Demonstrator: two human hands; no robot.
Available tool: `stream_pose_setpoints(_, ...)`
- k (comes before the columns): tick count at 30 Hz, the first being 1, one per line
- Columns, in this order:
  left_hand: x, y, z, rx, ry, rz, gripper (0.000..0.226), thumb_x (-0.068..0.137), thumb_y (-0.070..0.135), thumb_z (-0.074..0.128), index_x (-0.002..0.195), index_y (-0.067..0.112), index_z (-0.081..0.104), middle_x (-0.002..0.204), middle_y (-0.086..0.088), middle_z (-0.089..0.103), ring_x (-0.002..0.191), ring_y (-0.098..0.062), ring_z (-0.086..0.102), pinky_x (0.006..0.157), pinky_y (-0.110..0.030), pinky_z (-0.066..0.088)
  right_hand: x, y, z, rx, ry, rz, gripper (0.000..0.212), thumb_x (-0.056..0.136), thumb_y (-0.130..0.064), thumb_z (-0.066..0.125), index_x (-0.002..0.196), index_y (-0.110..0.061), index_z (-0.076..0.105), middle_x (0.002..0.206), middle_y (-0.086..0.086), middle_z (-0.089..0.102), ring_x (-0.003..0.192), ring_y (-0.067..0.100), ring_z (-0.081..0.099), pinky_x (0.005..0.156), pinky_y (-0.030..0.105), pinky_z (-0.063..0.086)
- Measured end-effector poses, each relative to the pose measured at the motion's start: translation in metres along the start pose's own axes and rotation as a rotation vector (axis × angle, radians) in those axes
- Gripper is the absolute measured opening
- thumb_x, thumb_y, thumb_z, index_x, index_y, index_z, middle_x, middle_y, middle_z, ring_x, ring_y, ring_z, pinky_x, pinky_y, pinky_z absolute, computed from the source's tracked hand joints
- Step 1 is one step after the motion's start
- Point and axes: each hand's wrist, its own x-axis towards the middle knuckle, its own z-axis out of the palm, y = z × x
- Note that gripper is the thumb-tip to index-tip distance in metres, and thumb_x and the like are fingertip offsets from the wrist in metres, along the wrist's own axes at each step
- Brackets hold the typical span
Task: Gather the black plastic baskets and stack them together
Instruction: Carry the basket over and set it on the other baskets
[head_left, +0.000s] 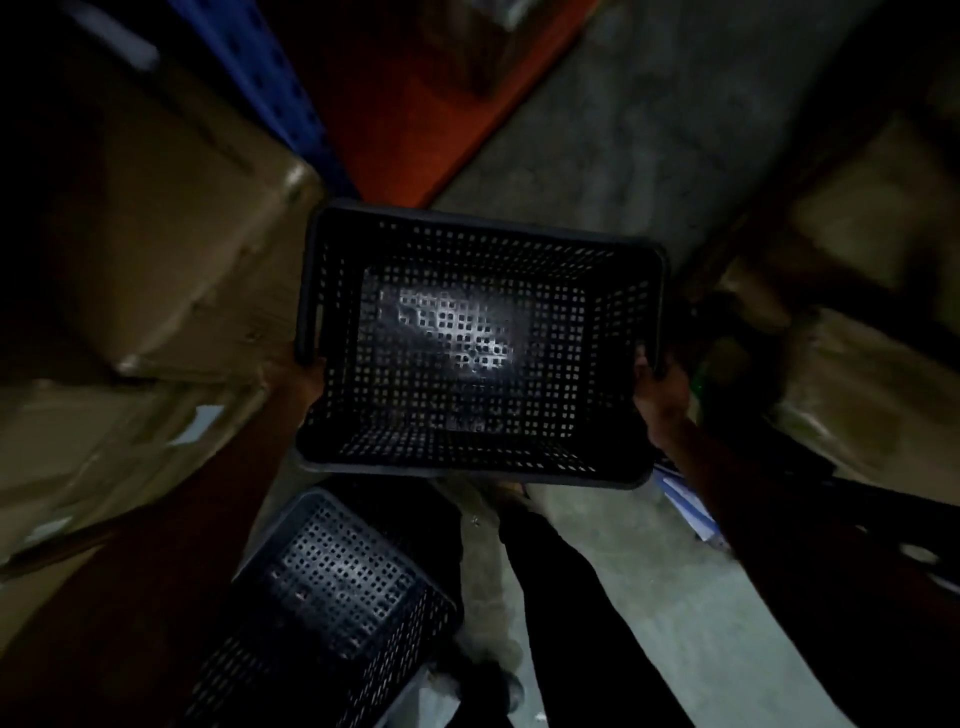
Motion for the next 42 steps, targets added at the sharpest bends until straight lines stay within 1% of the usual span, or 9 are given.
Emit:
stream_pose_setpoints(2,-0.046,0.001,-0.035,-0.034,0.063,0.013,0.052,0.096,0.022,0.052,0.142,0.001,0.040,0.148,-0.022,0.042,0.135,-0.038,0.041,0.115,-0.046,0.030,-0.033,-0.026,-0.037,0.009,-0.005,-0.081,0.046,0.099,-0.039,0.049,0.136,-0.012,0.055,0.132,0.021,0.060,0.123,0.040,0.055,0.102,0.043,0.044)
stream_pose_setpoints(6,-0.123,-0.015,-0.092,-0.032,0.183,0.032,0.047,0.095,0.024,0.054,0.132,-0.004,0.051,0.137,-0.028,0.052,0.124,-0.044,0.051,0.106,-0.050,0.041,-0.088,-0.064,-0.090,0.017,-0.075,-0.145,0.054,0.099,-0.048,0.043,0.132,-0.008,0.058,0.130,0.024,0.060,0.120,0.042,0.056,0.097,0.042,0.046)
stream_pose_setpoints(9,-0.172,-0.042,-0.125,-0.074,0.252,0.046,0.047,0.092,0.021,0.058,0.131,-0.005,0.052,0.135,-0.029,0.053,0.124,-0.043,0.052,0.106,-0.050,0.042,-0.129,-0.082,-0.111,0.082,-0.124,-0.242,0.055,0.099,-0.048,0.042,0.130,-0.006,0.058,0.131,0.022,0.059,0.121,0.040,0.055,0.100,0.040,0.044)
stream_pose_setpoints(14,-0.257,-0.126,-0.172,-0.036,0.440,-0.040,0.048,0.087,0.032,0.062,0.120,-0.003,0.063,0.115,-0.031,0.066,0.104,-0.045,0.063,0.088,-0.047,0.050,-0.200,-0.100,-0.105,0.044,-0.237,-0.372,0.053,0.100,-0.047,0.042,0.127,-0.006,0.060,0.125,0.020,0.063,0.115,0.038,0.059,0.097,0.039,0.048)
stream_pose_setpoints(19,-0.342,-0.243,-0.200,-0.160,0.480,-0.158,0.064,0.074,0.049,0.059,0.118,0.003,0.066,0.110,-0.028,0.069,0.105,-0.043,0.065,0.089,-0.051,0.053,-0.279,-0.108,-0.059,-0.069,-0.337,-0.523,0.047,0.100,-0.036,0.047,0.121,0.003,0.061,0.122,0.026,0.064,0.113,0.039,0.061,0.096,0.045,0.049)
stream_pose_setpoints(23,-0.406,-0.325,-0.202,-0.090,0.534,-0.309,0.047,0.086,0.040,0.065,0.116,0.003,0.070,0.109,-0.028,0.070,0.103,-0.043,0.066,0.086,-0.045,0.052,-0.334,-0.104,-0.015,-0.198,-0.442,-0.650,0.041,0.101,-0.032,0.045,0.118,0.000,0.065,0.118,0.023,0.066,0.110,0.037,0.063,0.093,0.044,0.052)
stream_pose_setpoints(27,-0.455,-0.393,-0.188,-0.136,0.574,-0.463,0.053,0.087,0.042,0.062,0.121,0.002,0.065,0.115,-0.030,0.066,0.108,-0.044,0.063,0.091,-0.044,0.052,-0.381,-0.085,0.024,-0.353,-0.462,-0.729,0.043,0.100,-0.035,0.045,0.114,-0.001,0.069,0.117,0.023,0.067,0.112,0.038,0.062,0.094,0.044,0.051)
stream_pose_setpoints(30,-0.476,-0.431,-0.176,-0.154,0.557,-0.509,0.049,0.087,0.033,0.063,0.121,-0.002,0.064,0.116,-0.030,0.065,0.109,-0.044,0.062,0.093,-0.046,0.053,-0.404,-0.064,0.047,-0.439,-0.457,-0.763,0.045,0.100,-0.037,0.045,0.115,-0.001,0.068,0.117,0.023,0.067,0.112,0.039,0.061,0.095,0.047,0.050)
stream_pose_setpoints(42,-0.453,-0.484,-0.126,-0.229,0.543,-0.538,0.039,0.089,0.027,0.063,0.105,-0.008,0.070,0.104,-0.033,0.069,0.100,-0.045,0.066,0.085,-0.045,0.052,-0.416,-0.036,0.100,-0.441,-0.386,-0.767,0.046,0.101,-0.038,0.045,0.113,0.001,0.066,0.111,0.026,0.067,0.103,0.043,0.063,0.084,0.047,0.051)
